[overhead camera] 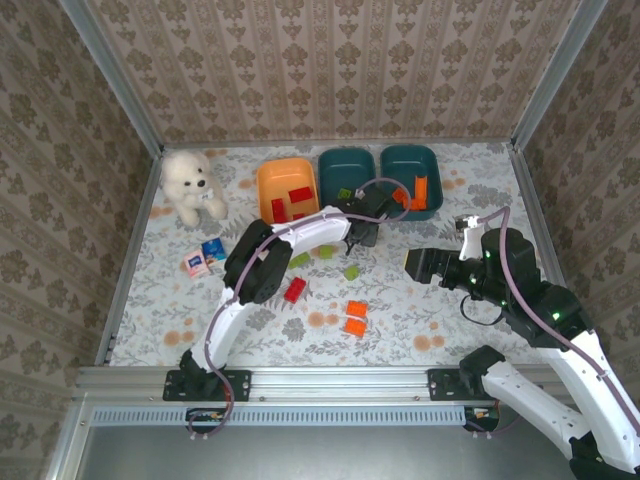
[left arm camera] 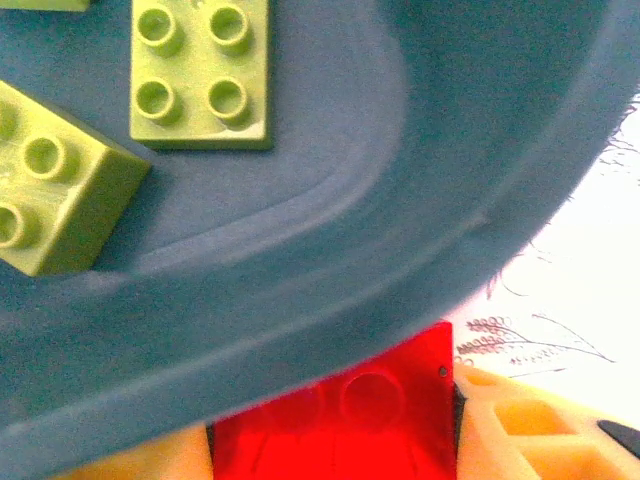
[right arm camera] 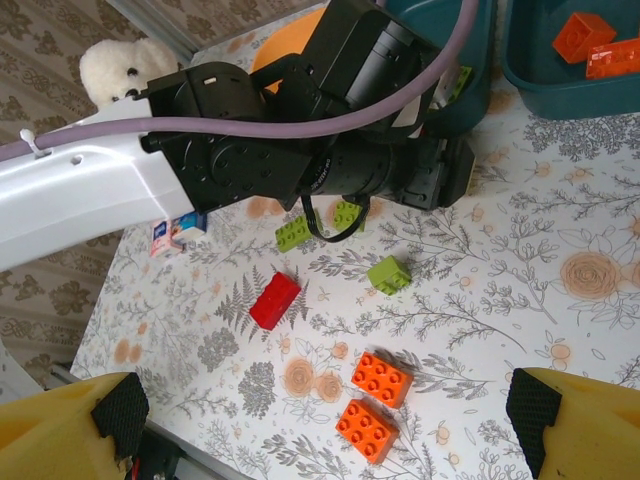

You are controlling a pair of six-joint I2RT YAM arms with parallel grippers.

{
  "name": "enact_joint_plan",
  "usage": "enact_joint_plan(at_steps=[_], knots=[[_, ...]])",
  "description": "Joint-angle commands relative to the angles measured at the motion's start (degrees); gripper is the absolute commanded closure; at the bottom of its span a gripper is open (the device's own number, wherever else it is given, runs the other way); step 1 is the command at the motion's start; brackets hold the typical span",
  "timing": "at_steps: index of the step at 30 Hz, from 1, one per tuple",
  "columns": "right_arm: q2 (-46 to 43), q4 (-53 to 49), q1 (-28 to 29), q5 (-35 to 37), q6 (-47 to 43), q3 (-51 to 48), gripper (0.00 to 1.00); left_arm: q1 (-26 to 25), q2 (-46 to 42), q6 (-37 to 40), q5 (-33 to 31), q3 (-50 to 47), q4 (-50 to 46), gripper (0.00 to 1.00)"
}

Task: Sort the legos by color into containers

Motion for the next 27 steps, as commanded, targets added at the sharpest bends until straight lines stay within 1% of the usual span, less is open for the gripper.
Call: enact_joint_plan(at_steps=[1, 5, 9, 12, 15, 18, 21, 24, 27], knots=[[0.13, -1.69, -0.27, -1.07, -0.16, 0.77, 0.04, -1.50, -6.39, -0.92, -0.21, -3.66, -0.39, 0.53], [0.64, -2.12, -0.33, -1.17, -0.87, 1.57, 0.04, -2.73, -15.13, -2.87, -0.18, -9.88, -0.24, 0.54], [1.45, -1.16, -0.36, -2.46, -0.87, 1.53, 0.05, -2.34, -24.04, -5.20, 0.10, -14.60, -3.24, 0.54], [2.93, 0.00, -0.36, -4.01, -1.19, 1.51, 0.05, 0.31, -28.92, -5.94, 0.64, -16.38, -6.65, 0.54], [5.41, 1.93, -0.18, -6.23, -2.15, 1.31, 0.05, 4.82, -32.11, -6.25, 2.29, -18.10, -8.56, 0.53], [9.59, 5.44, 0.45, -9.48, -3.31, 1.48, 0.05, 10.50, -31.33, -5.84, 6.07, -18.07, -9.77, 0.53], [14.14, 9.59, 1.75, -10.58, -3.72, 2.47, 0.05, 15.51, -27.47, -4.59, 9.11, -16.03, -9.54, 0.53], [18.21, 11.98, 3.24, -10.20, -3.85, 4.23, 0.06, 18.94, -21.48, -2.53, 10.07, -10.55, -11.11, 0.53], [20.95, 13.46, 4.53, -9.55, -3.73, 5.40, 0.06, 21.42, -15.51, -2.21, 10.40, -4.46, -14.07, 0.53]])
